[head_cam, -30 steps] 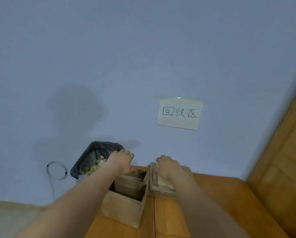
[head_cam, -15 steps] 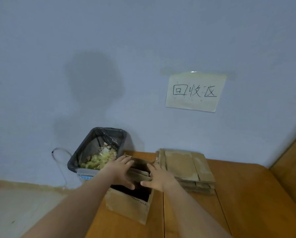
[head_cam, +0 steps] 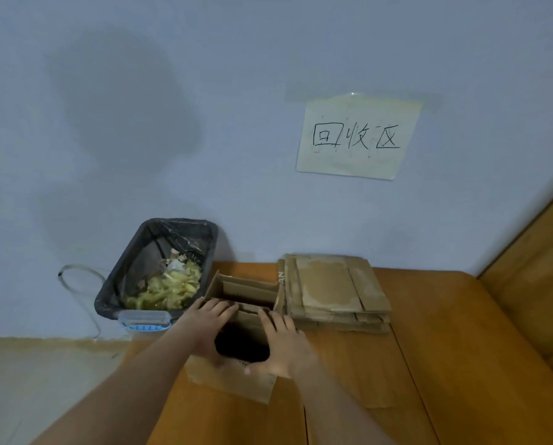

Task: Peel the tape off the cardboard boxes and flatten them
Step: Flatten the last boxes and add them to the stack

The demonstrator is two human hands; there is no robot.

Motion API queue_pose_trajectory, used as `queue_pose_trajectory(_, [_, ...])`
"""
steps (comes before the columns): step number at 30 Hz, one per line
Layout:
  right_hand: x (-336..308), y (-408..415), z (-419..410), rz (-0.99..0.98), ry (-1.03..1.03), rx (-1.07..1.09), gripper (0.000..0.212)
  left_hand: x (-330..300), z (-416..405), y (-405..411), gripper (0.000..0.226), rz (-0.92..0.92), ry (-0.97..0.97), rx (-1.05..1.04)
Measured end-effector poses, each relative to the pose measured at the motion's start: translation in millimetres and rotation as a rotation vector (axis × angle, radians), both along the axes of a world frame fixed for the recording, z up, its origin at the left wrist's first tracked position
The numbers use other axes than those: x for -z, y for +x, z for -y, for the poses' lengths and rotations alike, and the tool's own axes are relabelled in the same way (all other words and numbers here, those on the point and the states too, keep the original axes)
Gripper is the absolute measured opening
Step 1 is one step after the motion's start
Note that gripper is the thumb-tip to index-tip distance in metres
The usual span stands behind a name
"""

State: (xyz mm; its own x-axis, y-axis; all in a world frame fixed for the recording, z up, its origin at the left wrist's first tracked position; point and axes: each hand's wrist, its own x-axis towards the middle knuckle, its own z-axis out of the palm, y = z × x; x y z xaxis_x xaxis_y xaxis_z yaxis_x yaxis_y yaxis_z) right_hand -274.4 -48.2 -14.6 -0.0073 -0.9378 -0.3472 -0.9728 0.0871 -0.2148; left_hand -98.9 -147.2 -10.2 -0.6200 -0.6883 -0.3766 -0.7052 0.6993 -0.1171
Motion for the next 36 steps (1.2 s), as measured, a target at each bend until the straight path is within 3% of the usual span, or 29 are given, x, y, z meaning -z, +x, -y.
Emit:
queue_pose_trajectory(14, [5.3,9.3,-15.8,-0.117,-0.099,-0.056,0.105,14.5,-3.9,6.6,0.114,-0.041,-0.012,0.097])
queue_pose_trajectory(29, [1.6,21.2,-72.5,-0.177,-0.108,-0.083,0.101,6.6,-85.1,16.7,0.095,-0.071,-0.124,0.095])
queue_pose_trajectory(36, [-1.0,39.0,-97.6,-0.184,-0.114,-0.092,0.093,8.5,-121.0,32.0,0.105,-0.014,-0.162,0.107])
